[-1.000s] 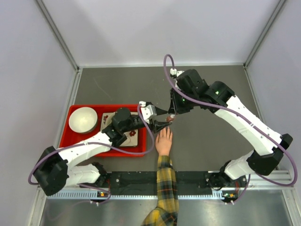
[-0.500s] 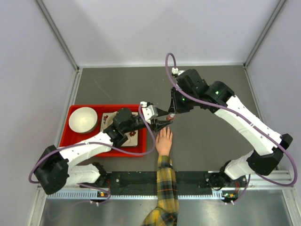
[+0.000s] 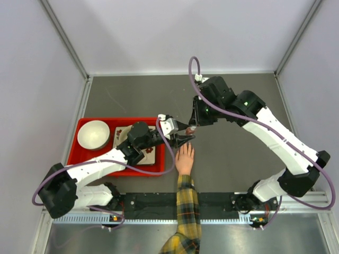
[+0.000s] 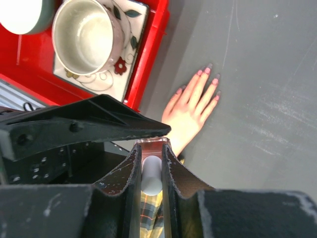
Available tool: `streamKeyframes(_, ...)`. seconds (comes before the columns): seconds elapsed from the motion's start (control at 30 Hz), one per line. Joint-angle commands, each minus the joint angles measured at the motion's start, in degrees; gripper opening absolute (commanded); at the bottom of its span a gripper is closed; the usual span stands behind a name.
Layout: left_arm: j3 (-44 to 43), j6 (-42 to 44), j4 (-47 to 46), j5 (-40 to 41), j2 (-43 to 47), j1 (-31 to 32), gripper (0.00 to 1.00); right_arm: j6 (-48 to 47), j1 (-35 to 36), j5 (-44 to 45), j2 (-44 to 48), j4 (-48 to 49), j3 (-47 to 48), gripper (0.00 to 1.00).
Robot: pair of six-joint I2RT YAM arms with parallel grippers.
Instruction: Paint the nails
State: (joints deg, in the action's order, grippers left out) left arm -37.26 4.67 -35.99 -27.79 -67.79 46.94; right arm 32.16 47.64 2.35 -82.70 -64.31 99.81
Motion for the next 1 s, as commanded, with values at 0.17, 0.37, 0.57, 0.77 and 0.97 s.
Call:
streamKeyframes(0.17,-2.47,-0.18,-2.68,-0.07,-0.15,0.44,0.46,0.97,0.97,-0.50,0.61,2.61,2.58,0.00)
streamKeyframes(0.37,-3.08,-0.01,-1.55,-0.59,0.29,0.44,0.35,1.06,0.97,-0.85,0.69,2.79,2.58,0.00)
streamKeyframes(0.57,-6.42,-0.09,4.95,-1.13,0.90,0.44,0.00,-1.39,0.97,-2.09,1.83,3.76,1.97,0.11)
streamKeyframes(0.77,-1.96,-11.15,3.83,-3.93,9.14,0.44,0.00,-10.17,0.61,-5.93,8.50,3.75,0.13,0.75)
streamKeyframes(0.97,1.84,-22.76,-4.44,-1.85,14.79,0.52,0.00,-10.03,0.79,-13.85,11.59,5.86,2.31,0.76)
